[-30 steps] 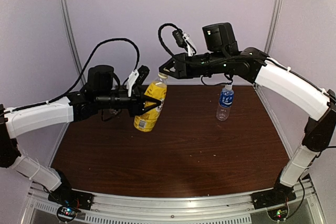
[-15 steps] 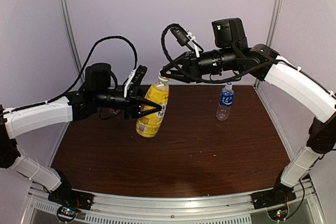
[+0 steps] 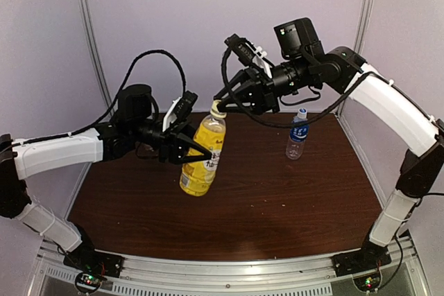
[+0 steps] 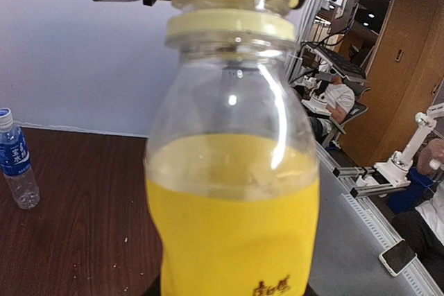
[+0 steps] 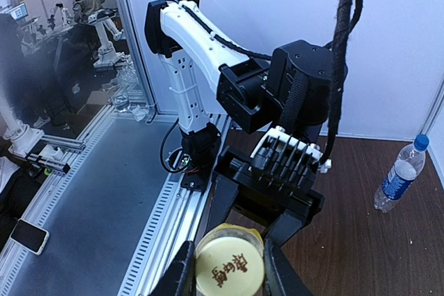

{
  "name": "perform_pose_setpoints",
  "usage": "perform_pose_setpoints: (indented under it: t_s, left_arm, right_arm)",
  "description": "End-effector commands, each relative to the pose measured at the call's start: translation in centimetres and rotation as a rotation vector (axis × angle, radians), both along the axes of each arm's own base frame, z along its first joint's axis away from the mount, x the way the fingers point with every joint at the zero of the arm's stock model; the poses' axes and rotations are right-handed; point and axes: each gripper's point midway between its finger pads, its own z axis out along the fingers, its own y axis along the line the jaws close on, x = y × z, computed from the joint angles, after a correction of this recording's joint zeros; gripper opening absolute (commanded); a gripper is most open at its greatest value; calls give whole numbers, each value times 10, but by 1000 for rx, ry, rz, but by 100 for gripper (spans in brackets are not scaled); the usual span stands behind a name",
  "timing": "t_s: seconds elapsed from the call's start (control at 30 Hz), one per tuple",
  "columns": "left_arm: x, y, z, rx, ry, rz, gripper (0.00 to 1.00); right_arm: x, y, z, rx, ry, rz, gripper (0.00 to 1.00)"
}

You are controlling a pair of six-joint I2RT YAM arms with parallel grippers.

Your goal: Unscrew the bottle caps

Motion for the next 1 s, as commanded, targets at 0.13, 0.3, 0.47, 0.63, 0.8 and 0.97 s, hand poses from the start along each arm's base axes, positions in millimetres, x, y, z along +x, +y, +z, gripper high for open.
perform_pose_setpoints:
  t_s: [0.13,0.3,0.47,0.63,0.8,0.97]
  left_arm:
    - [-13,5,28,-98,-83,-61,36]
    - [-8,4,29,-96,-88,-30,36]
    - [-5,3,27,-91,-89,-9,36]
    - [-3,2,26,-87,-92,4,36]
    - [0,1,25,-81,-95,20,36]
    - [6,0,24,-71,-105,63,36]
  right_arm:
    - [9,-7,-10,-36,-16,-43,24]
    - [19,-7,-11,-32,2,-129,27]
    - [19,-9,-13,-32,12,-145,33]
    - [19,-8,-15,-36,22,-146,41]
    - [19,-9,-13,-32,21,-151,52]
    - [20,-13,-10,-23,22,-187,66]
